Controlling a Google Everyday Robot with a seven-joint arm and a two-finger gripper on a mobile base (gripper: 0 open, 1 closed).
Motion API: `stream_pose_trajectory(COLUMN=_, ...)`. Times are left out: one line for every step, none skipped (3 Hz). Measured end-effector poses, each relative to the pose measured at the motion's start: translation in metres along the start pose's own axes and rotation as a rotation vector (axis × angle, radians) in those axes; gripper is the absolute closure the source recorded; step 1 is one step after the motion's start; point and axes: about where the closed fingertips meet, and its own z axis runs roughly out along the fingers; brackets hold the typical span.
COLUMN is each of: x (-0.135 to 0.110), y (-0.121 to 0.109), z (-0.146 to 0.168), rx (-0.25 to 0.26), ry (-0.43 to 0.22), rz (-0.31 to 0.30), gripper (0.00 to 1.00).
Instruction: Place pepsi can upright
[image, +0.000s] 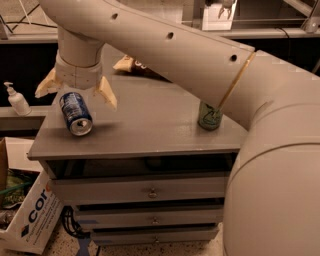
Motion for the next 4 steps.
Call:
stream_pose_trajectory(x=-0.005, y=-0.003, z=0.016, rx=-0.070, ry=0.002, rz=-0.116, gripper=0.00)
stream_pose_trajectory(x=-0.002, y=-0.004, z=0.027, rx=-0.131, ry=0.017, rz=-0.197, gripper=0.00)
stream_pose_trajectory(x=0.001, y=-0.004, z=0.034, rx=-0.173, ry=0.028, rz=-0.252, gripper=0.00)
stream_pose_trajectory(x=0.004, y=-0.005, z=0.039, rx=-0.202, ry=0.028, rz=-0.281, gripper=0.35)
